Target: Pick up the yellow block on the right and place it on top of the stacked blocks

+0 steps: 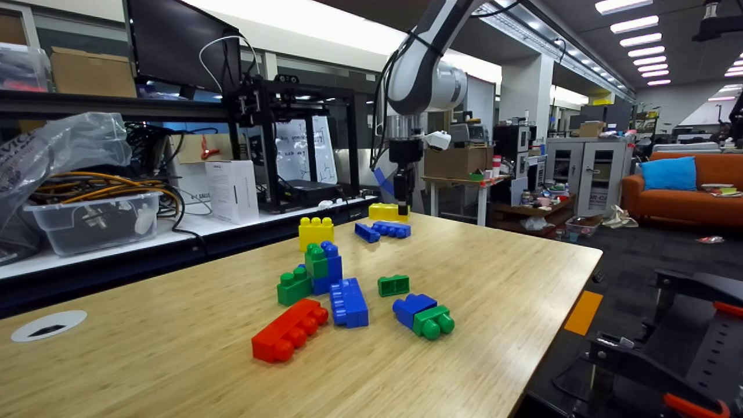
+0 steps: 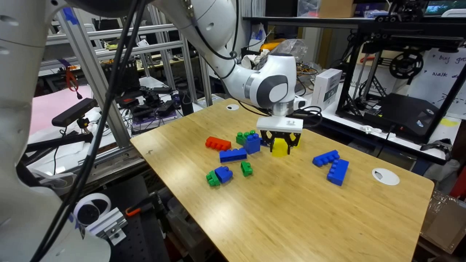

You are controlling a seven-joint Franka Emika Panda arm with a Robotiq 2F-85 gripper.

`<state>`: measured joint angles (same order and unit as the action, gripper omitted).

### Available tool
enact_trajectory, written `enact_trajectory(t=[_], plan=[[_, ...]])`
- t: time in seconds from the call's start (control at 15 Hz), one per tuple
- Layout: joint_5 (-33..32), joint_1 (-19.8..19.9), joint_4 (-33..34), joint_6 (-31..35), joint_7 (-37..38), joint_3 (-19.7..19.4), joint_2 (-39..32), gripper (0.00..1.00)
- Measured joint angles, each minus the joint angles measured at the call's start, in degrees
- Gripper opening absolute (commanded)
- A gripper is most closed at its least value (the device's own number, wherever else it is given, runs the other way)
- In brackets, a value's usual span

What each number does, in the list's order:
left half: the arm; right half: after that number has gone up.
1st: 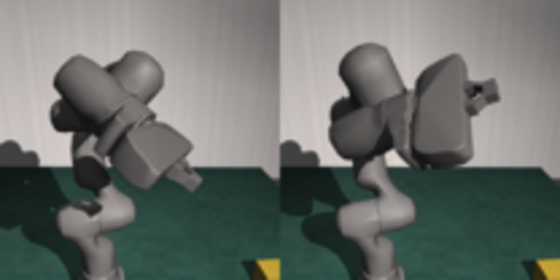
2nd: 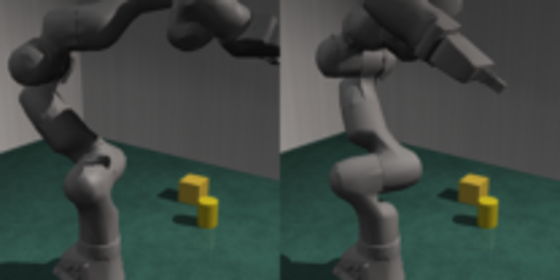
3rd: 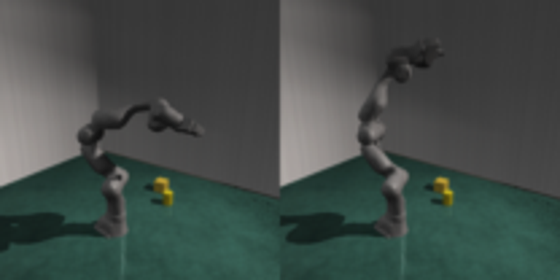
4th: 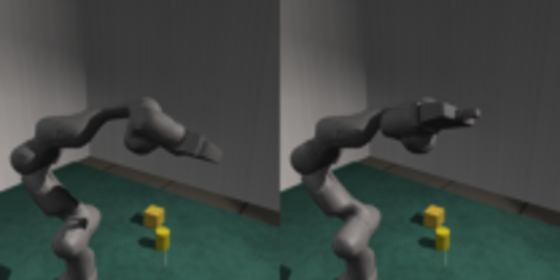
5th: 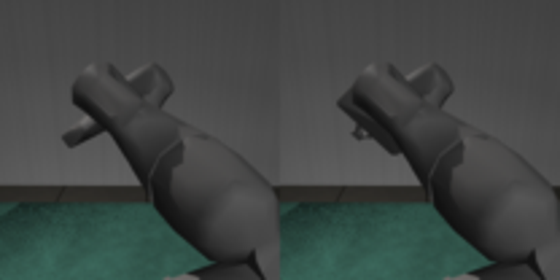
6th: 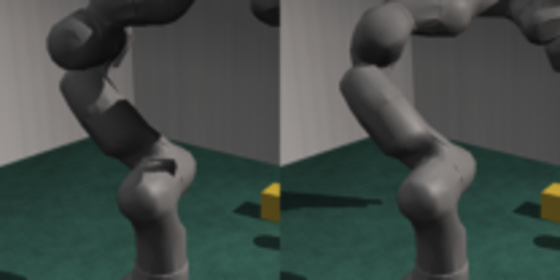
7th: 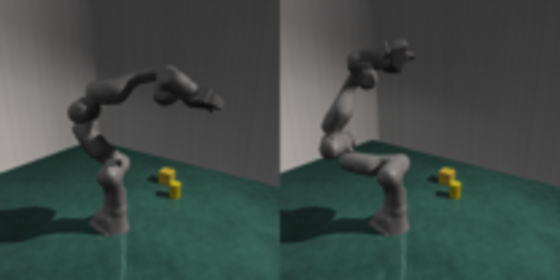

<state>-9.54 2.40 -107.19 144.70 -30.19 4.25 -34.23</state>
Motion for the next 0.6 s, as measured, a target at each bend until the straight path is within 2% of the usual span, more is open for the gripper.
enact_trajectory(t=[0.27, 0.6], plan=[[-8.58, -4.39, -3.06, 1.58, 6.89, -1.68, 2.63, 0.38], [-20.47, -10.54, -6.6, 9.27, 17.9, -6.2, 4.7, 0.38]])
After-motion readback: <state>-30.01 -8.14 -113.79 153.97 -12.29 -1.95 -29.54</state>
